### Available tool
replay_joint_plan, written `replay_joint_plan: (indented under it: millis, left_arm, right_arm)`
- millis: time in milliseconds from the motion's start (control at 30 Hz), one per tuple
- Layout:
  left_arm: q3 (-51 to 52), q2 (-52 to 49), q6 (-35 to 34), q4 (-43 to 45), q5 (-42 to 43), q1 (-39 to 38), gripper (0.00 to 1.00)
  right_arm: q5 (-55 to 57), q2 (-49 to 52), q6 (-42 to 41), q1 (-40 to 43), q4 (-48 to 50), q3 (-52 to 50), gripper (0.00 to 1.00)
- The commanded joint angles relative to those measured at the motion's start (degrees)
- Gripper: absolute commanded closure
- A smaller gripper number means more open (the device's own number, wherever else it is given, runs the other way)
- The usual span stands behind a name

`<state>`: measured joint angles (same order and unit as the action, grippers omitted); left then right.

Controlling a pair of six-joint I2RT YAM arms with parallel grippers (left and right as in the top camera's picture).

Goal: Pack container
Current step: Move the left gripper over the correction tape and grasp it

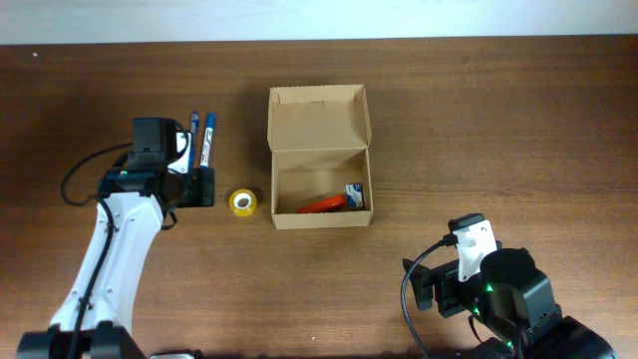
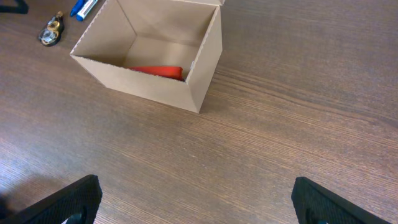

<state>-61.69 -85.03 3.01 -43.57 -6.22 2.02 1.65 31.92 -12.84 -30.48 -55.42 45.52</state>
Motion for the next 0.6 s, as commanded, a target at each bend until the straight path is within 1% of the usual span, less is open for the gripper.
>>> replay_joint_plan:
  millis: [0,133,233,333,567]
  left_arm:
    - [0.5,-3.8,3.1,2.1,0.4,0.9,0.08]
    - [0.5,-9.9,1.2,8.2,0.5,3.8,0.08]
    - [0.5,-13.9,1.5,10.9,0.5,5.8,0.08]
    - [0.5,-17.8,3.2,13.8,0.9,5.9,0.08]
    - [0.5,-20.9,3.3,21.4,0.9,5.9,0.08]
  right_arm:
    - [0.5,-0.3,0.2,-0.3,0.1,-0.1,0.01]
    - [0.5,-0.3,0.2,-0.3,-0.1,-0.1,0.01]
    - [0.5,-0.3,0.2,-0.3,-0.7,-0.1,0.01]
    - [0.5,-0.3,0.2,-0.3,-0.7,-0.1,0.01]
    - [0.5,-0.3,0.2,-0.3,-0.7,-0.1,0.01]
